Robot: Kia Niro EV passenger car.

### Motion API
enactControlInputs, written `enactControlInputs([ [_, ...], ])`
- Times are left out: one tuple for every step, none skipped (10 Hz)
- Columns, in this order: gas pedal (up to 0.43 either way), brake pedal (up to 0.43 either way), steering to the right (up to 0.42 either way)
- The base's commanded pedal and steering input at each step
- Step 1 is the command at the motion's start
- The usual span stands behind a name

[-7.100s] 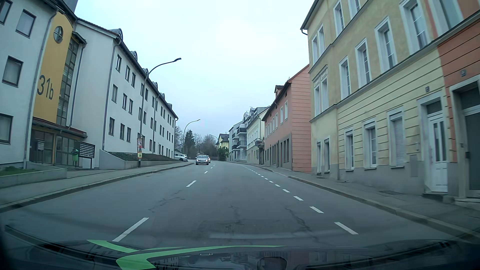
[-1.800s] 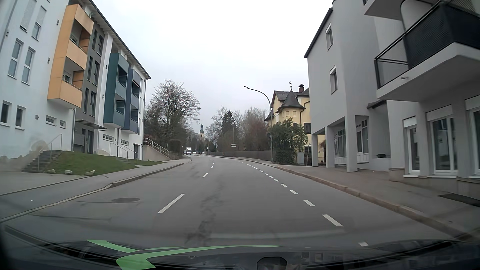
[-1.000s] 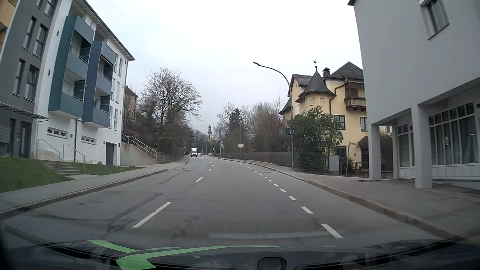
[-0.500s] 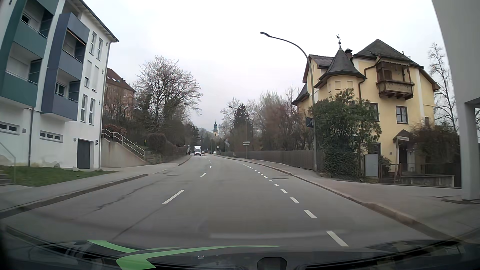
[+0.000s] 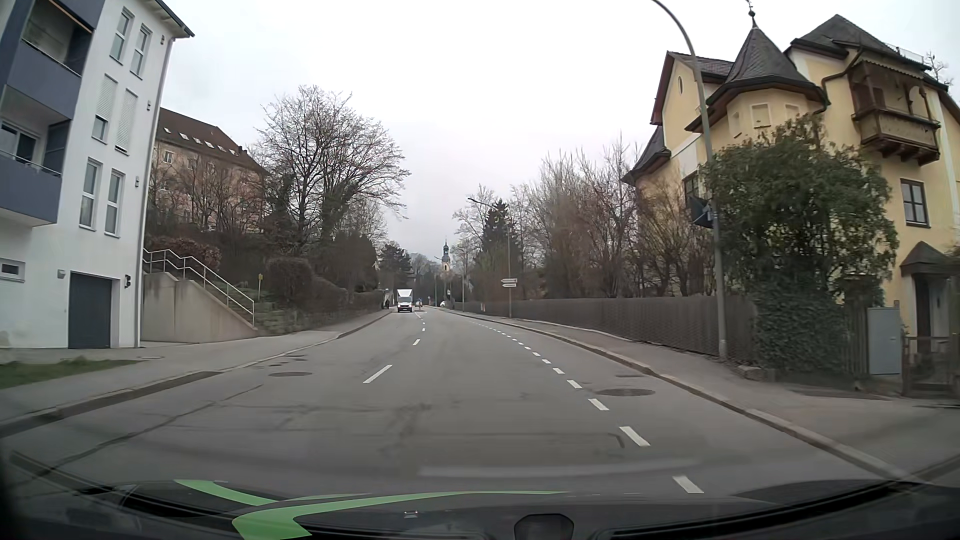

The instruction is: Follow the waypoints while adhering to traffic rules and regulations

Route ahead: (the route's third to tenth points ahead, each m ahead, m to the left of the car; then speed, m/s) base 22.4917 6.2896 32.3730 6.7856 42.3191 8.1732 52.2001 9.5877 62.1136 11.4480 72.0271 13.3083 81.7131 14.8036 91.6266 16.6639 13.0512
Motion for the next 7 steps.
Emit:
enactControlInputs([
  [0.228, 0.000, -0.024],
  [0.228, 0.000, -0.024],
  [0.228, 0.000, -0.024],
  [0.228, 0.000, -0.023],
  [0.228, 0.000, -0.021],
  [0.228, 0.000, -0.020],
  [0.228, 0.000, -0.018],
])
